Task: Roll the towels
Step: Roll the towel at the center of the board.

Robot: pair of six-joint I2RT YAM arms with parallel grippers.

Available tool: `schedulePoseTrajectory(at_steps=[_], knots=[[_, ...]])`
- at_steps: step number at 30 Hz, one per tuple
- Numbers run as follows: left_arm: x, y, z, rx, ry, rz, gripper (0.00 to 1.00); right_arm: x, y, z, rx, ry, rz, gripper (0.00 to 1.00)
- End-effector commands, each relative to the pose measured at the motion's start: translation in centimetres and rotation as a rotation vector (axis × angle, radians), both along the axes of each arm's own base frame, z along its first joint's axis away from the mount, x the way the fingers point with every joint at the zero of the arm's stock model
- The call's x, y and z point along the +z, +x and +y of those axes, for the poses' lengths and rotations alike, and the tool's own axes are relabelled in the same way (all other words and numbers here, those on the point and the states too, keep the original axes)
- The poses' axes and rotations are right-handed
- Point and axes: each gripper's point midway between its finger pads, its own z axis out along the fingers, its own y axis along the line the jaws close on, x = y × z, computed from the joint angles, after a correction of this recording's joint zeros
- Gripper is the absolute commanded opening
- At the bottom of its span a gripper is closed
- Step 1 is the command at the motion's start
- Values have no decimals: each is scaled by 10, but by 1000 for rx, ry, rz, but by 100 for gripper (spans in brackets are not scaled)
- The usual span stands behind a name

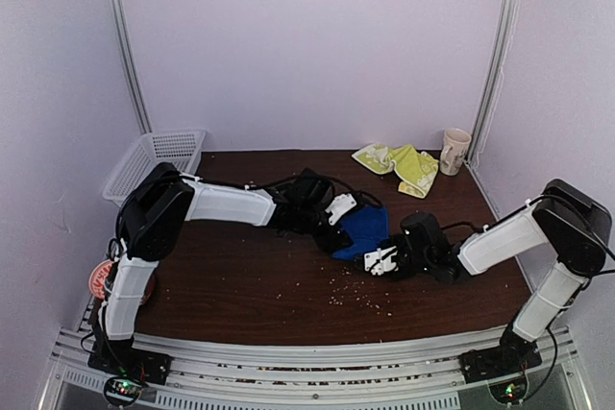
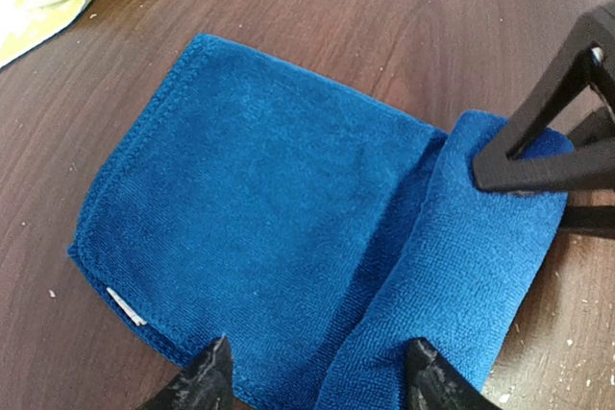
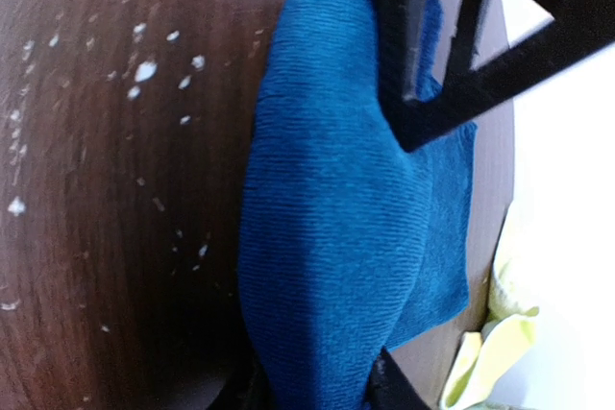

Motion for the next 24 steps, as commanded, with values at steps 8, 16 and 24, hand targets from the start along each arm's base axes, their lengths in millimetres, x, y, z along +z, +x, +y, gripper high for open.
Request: schedulePoseTrajectory(at_steps=[8, 16, 24], knots=[[-9, 5, 17, 22, 38, 20, 70, -2, -3, 7, -27, 34, 122, 7], [46, 6, 40, 36, -16, -132, 87, -1, -7, 0, -10, 121, 361, 4], [51, -21, 46, -104, -58, -202, 98, -3, -12, -7, -1, 150, 574, 4]])
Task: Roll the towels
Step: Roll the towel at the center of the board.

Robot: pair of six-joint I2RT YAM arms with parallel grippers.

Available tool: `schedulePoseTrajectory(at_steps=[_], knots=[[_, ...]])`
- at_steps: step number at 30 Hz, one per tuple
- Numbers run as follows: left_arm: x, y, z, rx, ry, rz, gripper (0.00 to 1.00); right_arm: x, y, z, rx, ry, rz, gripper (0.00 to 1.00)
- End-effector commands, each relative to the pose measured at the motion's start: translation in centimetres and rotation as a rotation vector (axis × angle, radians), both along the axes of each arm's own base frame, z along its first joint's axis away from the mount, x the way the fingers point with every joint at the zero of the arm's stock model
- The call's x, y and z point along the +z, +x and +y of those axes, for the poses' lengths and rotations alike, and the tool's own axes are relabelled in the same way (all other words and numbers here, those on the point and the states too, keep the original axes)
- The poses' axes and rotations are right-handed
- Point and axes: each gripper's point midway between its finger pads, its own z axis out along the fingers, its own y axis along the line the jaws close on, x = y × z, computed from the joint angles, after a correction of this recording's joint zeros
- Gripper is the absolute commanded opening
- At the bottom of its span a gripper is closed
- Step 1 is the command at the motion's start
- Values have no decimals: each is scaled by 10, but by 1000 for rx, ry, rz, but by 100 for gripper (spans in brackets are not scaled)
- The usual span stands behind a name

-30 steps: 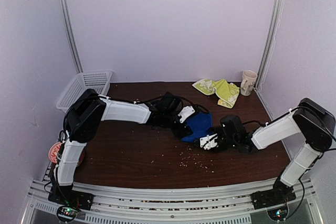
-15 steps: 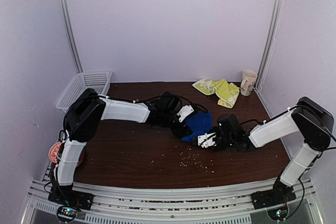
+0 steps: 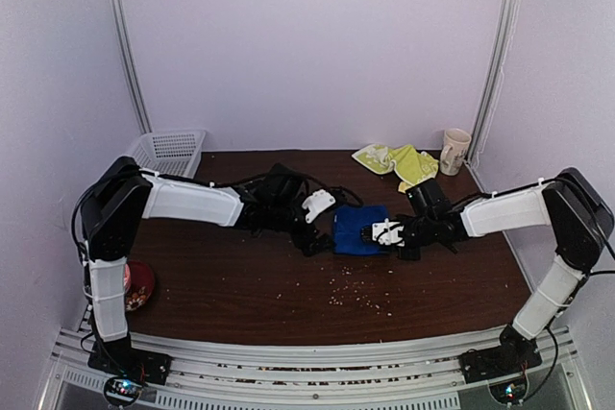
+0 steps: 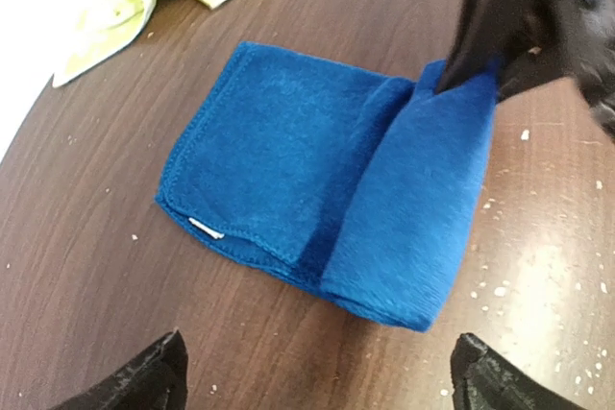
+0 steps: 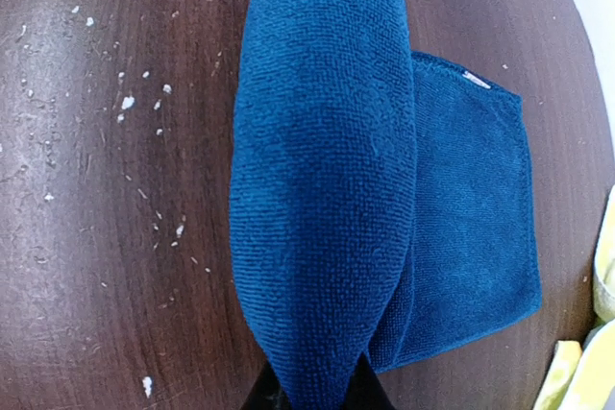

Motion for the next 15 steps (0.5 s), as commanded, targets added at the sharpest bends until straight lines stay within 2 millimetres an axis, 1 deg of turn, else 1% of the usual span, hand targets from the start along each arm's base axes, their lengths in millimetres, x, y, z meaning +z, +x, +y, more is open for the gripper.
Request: schedulePoseTrajectory(at_steps=[1, 3, 10, 15], knots=[[17, -10, -6, -116, -80, -99, 98, -16, -26, -3, 40, 10, 221, 4], [18, -17, -6, -154, -102, -126, 98, -20, -27, -4, 38, 11, 280, 4], [6, -29, -19, -237, -38, -266, 98, -28, -28, -7, 17, 4, 394, 4], [6, -34, -21, -256, -36, -386, 98, -27, -22, -11, -11, 22, 440, 4]])
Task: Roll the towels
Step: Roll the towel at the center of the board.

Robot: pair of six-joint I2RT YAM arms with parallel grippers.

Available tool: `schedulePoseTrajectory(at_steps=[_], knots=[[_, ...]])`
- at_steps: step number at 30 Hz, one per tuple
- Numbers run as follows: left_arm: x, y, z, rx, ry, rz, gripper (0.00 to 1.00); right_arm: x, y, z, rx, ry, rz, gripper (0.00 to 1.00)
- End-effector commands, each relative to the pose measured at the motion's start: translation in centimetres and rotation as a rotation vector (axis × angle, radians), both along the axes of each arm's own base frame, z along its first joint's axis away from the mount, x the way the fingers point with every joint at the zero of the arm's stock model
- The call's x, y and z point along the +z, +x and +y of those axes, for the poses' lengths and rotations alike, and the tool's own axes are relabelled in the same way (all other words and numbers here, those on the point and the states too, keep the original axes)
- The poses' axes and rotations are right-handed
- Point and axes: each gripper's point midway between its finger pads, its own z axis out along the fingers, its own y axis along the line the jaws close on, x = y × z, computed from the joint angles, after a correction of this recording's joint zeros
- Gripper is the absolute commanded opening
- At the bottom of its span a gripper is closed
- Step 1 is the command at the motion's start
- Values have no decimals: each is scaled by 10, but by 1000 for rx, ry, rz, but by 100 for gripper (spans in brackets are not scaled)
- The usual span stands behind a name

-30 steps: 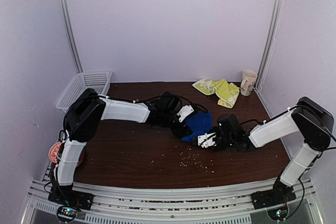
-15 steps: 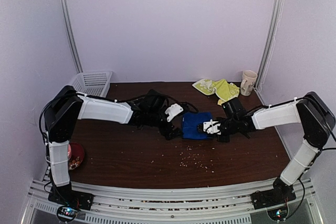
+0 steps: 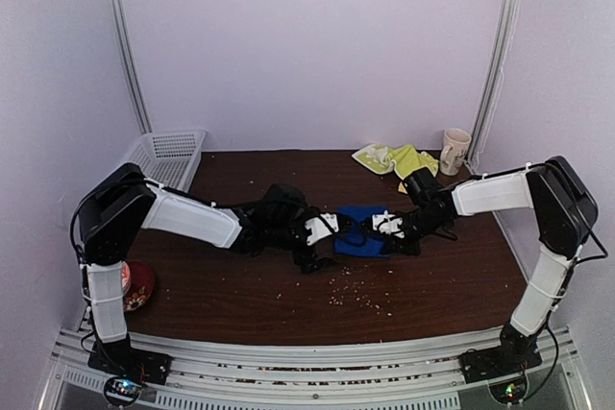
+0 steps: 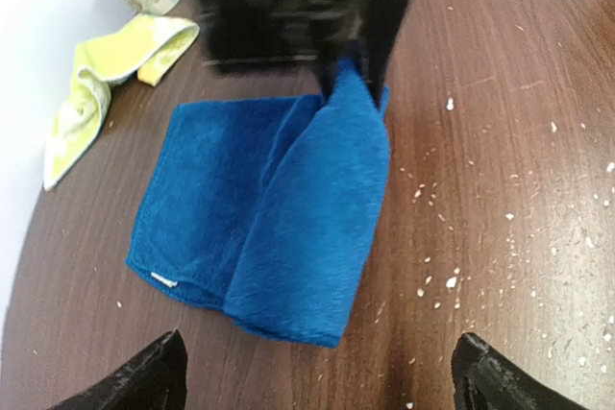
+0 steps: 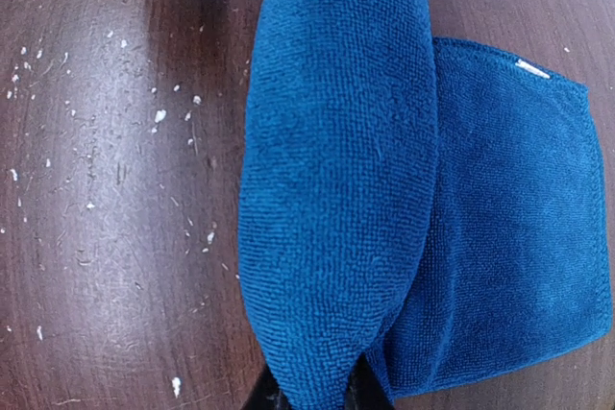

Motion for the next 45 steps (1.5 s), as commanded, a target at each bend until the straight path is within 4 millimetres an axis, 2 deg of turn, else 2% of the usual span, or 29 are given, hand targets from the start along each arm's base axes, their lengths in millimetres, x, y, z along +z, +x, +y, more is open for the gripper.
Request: schedulePoseTrajectory(at_steps=[1, 7, 11, 20, 25, 28, 31, 37, 45], knots=[[17, 0, -10, -47, -45, -186, 98, -16, -20, -10, -25, -17, 168, 4], [4, -2, -21, -86, 13, -289, 93, -14, -20, -14, -28, -5, 230, 4], [5, 3, -26, -77, 12, -336, 92, -16, -20, -14, -29, -12, 264, 5], [-11, 9, -39, -118, 60, -321, 84, -20, -23, -17, -24, -23, 343, 5], [-16, 13, -45, -141, 62, -281, 65, -19, -24, -18, -16, -24, 363, 5], [-22, 13, -46, -163, 73, -245, 57, -18, -26, -18, -5, -26, 379, 5], [-26, 12, -46, -177, 84, -201, 44, -17, -29, -18, 6, -28, 399, 6], [-27, 4, -45, -211, 85, -71, 29, -12, -36, -18, 32, -17, 449, 5], [-16, -17, -47, -259, 45, 115, 26, 2, -55, -15, 56, 27, 572, 6]])
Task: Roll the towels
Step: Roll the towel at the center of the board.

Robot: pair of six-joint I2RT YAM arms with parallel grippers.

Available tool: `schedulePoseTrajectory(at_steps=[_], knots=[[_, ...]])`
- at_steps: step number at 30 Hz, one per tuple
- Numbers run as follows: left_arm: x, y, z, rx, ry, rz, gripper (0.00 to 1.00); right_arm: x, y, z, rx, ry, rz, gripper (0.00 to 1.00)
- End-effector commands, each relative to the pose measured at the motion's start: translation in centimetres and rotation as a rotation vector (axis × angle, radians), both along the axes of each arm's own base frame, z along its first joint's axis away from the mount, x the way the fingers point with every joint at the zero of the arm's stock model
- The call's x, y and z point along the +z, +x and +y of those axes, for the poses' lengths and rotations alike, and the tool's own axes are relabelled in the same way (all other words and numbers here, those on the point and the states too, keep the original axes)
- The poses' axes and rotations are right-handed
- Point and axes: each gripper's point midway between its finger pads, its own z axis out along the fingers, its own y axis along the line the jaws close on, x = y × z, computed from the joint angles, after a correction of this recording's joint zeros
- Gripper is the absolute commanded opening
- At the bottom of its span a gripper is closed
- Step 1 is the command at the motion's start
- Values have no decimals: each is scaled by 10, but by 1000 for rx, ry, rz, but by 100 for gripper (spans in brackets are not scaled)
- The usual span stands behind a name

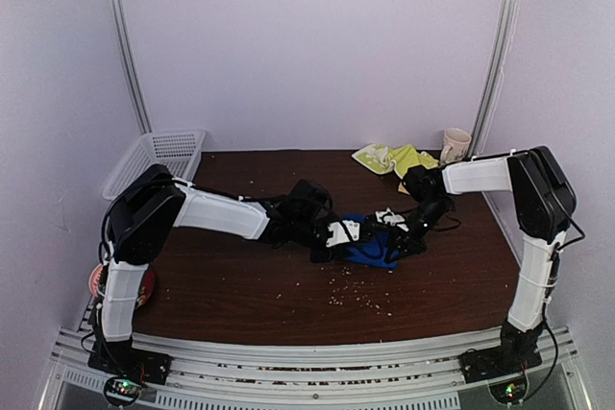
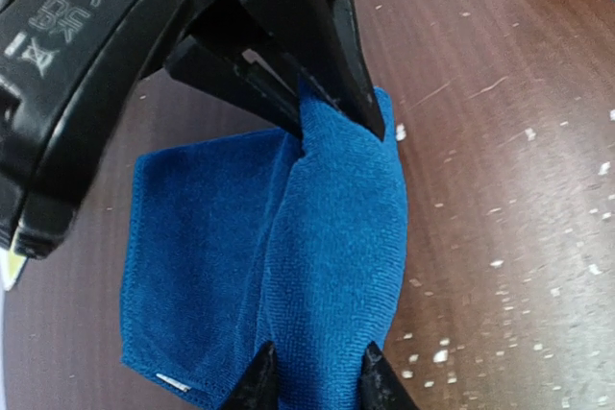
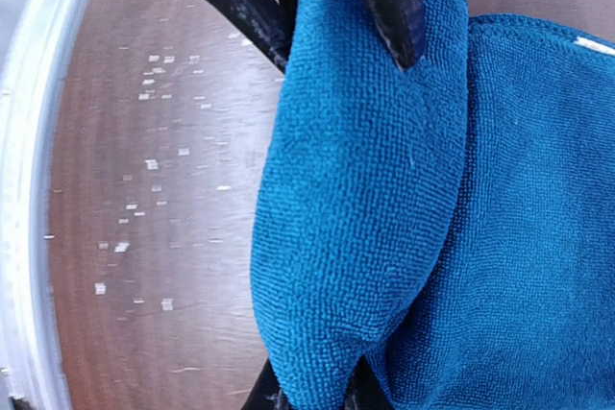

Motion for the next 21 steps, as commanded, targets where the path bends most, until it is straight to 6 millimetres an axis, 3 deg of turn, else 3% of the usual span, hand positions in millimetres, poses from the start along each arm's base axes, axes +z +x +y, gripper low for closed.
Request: schedulePoseTrajectory(at_steps=[1, 8, 12, 21], knots=[[4, -14, 0, -22, -18, 163, 26, 1, -29, -6, 12, -3, 181, 6], [20, -16, -4, 4, -49, 298, 27, 9, -43, -8, 4, 39, 347, 7], [23, -10, -5, 36, -71, 362, 31, 13, -37, -12, -43, 68, 398, 7], [-6, -3, -6, 102, -42, 469, 34, 3, -29, -18, -101, 43, 419, 8]])
